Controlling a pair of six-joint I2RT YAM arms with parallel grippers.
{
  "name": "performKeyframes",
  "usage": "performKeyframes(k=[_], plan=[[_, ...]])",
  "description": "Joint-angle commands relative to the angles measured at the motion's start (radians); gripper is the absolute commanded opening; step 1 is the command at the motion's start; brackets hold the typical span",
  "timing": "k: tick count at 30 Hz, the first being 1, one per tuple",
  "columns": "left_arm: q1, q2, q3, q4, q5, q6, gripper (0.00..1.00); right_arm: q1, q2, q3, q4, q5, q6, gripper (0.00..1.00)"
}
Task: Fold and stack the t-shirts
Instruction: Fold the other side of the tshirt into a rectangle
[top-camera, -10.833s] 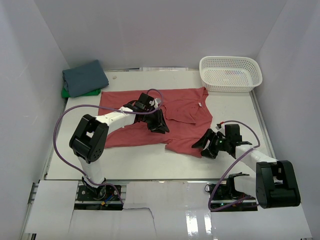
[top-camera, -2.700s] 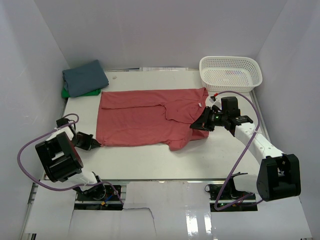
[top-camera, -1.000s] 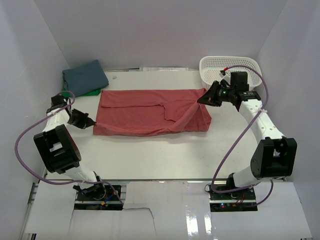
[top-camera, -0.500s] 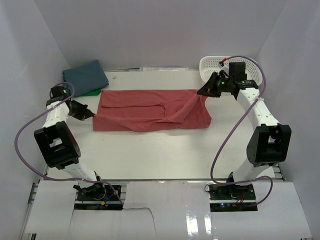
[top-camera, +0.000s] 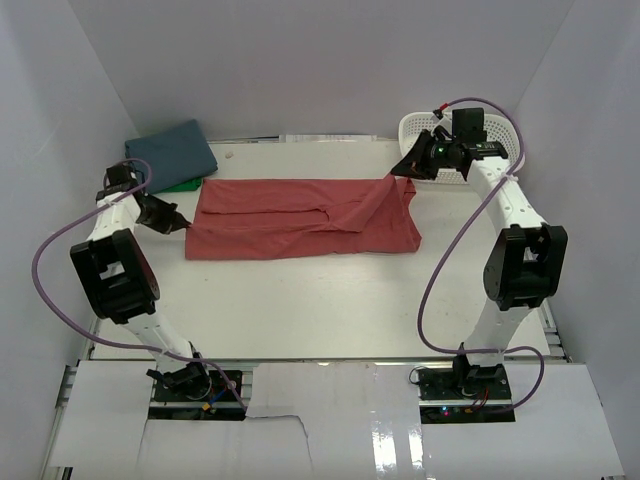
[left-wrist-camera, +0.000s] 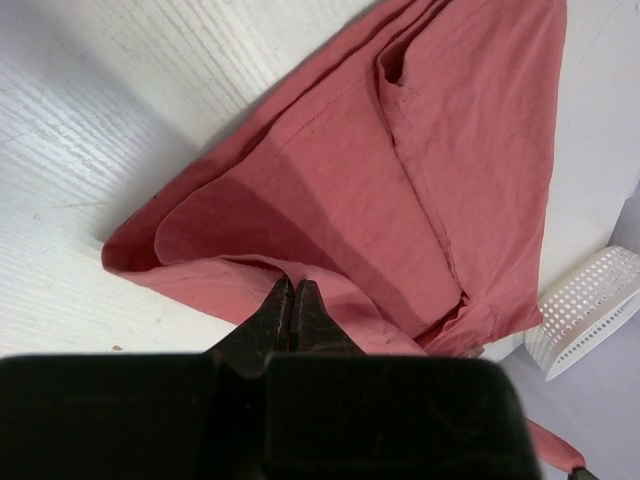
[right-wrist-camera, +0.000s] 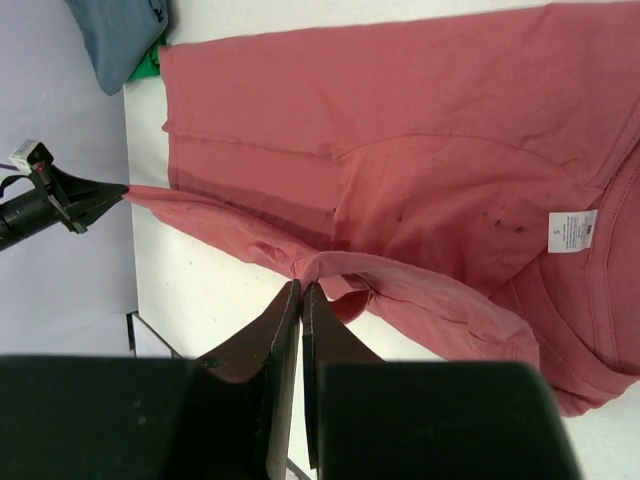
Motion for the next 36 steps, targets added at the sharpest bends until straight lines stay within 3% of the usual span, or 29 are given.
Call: performKeyframes(k=[1,36], plan=[[-0.019,0.000,0.056,-0.001,-0.022,-0.008,0.00,-0.005,0.020,0.082,-0.012,0.011,-0.014,0.08],[-0.058,0.208,0.344,-0.051,-0.029,-0.031,0.00,-0.014,0.246,0.311,-0.049,0.063,-0.012,0.08]])
